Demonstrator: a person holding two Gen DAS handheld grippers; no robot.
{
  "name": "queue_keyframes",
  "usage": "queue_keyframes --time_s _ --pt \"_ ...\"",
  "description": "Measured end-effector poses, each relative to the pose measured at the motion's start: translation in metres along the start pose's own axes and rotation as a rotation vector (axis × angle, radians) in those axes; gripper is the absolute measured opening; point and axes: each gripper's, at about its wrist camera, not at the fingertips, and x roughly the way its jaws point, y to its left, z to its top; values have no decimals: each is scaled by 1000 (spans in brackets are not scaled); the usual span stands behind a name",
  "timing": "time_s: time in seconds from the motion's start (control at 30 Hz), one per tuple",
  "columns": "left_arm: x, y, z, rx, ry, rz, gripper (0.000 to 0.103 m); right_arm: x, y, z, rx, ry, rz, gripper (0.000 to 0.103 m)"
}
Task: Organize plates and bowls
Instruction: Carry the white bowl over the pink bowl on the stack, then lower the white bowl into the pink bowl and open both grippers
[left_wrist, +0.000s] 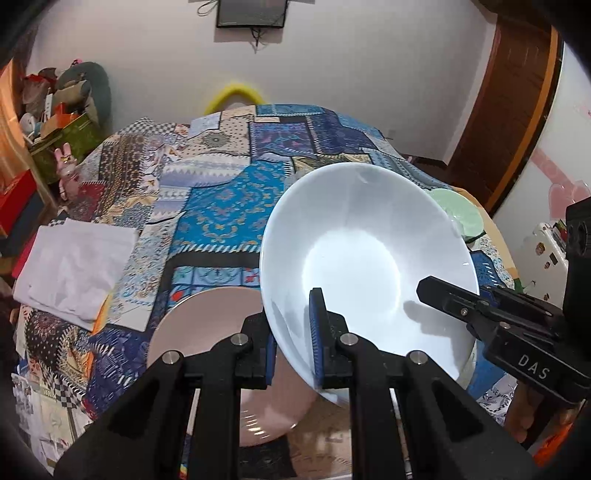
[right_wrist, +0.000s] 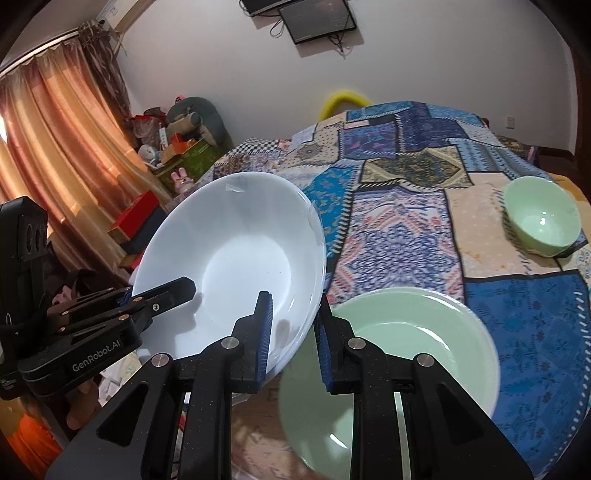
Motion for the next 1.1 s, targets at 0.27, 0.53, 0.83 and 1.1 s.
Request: queue_keyframes --time_s 0.27,0.53,0.83,1.1 --pt "5 36 -19 -57 18 10 15 24 23 -8 -23 48 10 21" --pt "17 69 -37 -107 45 18 15 50 41 -18 -34 116 15 21" --pt "28 90 -52 -122 63 27 15 70 51 -31 -30 181 18 21" --pt "36 105 -63 -156 82 31 15 83 56 -39 -29 225 29 21"
